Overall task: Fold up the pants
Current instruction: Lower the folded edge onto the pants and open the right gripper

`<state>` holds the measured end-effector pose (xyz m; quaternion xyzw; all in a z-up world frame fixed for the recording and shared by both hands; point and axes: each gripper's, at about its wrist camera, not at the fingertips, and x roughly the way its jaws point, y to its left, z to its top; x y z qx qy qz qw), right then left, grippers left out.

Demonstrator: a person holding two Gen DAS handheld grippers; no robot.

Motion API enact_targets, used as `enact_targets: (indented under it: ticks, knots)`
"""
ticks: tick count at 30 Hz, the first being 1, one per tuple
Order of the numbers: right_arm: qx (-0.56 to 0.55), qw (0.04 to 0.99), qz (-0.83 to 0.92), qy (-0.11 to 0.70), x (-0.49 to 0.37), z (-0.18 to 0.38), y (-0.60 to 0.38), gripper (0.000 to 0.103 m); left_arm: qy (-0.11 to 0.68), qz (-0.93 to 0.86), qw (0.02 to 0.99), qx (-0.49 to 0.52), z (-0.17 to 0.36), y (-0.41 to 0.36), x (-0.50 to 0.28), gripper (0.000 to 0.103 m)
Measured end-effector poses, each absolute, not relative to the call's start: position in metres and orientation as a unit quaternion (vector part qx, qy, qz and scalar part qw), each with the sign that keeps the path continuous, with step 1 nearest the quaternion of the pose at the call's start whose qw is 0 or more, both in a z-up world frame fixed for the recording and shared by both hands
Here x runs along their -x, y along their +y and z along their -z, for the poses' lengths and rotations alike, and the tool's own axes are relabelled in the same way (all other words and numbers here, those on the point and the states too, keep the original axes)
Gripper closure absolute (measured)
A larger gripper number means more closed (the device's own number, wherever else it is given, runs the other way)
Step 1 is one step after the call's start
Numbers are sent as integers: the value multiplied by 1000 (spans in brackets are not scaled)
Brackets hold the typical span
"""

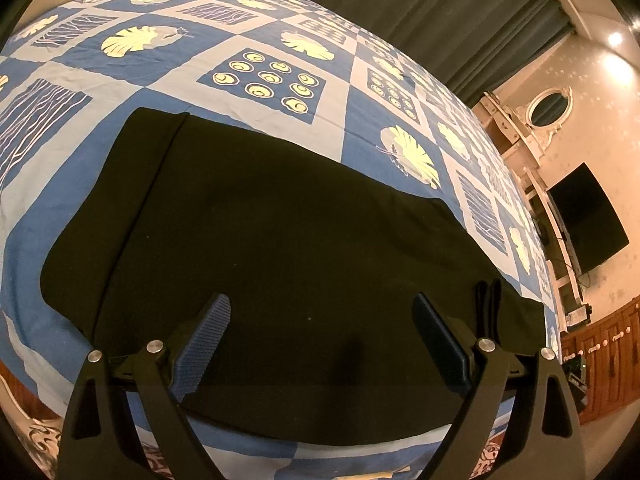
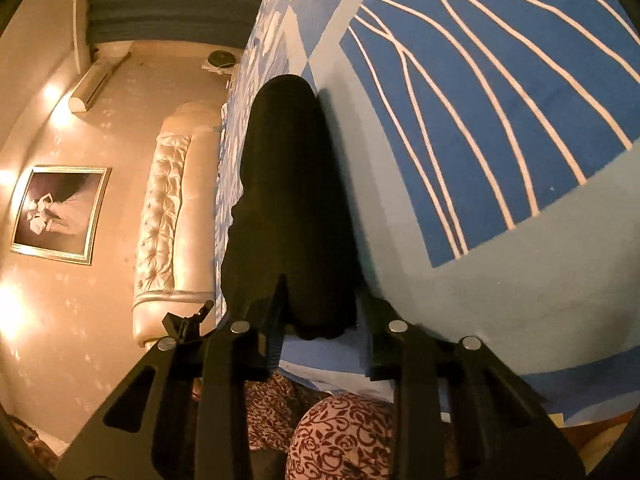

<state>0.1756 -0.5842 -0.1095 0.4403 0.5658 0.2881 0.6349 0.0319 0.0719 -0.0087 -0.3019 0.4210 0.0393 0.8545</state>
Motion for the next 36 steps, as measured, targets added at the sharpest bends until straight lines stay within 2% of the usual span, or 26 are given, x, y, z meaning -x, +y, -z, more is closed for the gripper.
enact_targets:
  ticks: [2, 5, 7, 10, 15, 21, 26, 36]
  knots:
    - [-428, 644, -284, 567, -174, 105, -583, 70, 421, -38, 854, 304, 8, 73, -32, 12]
    - [-405, 658, -272, 573, -176, 86, -579, 44, 421, -37, 853, 307, 8, 74, -32, 12]
    - [-370, 685, -248, 577, -177, 72, -578, 40, 420, -36, 853, 308, 8, 74, -32, 12]
    - [-278, 749, -156, 582, -171, 44, -571, 40, 420, -36, 852, 310, 7, 75, -32, 12]
    - [-207, 805, -44, 554, -158, 8, -546, 36, 411, -36, 856, 311, -1, 79, -29, 12]
    - [-91, 852, -34, 515, -144, -31, -475, 27, 403, -37, 861, 308, -15, 97, -14, 12]
    - [-39, 859, -66, 507, -131, -34, -426, 26, 394, -48, 863, 312, -17, 135, 14, 12]
    - [15, 859, -94, 502, -125, -21, -381, 26, 369, -49, 819, 438, 26, 212, 61, 12]
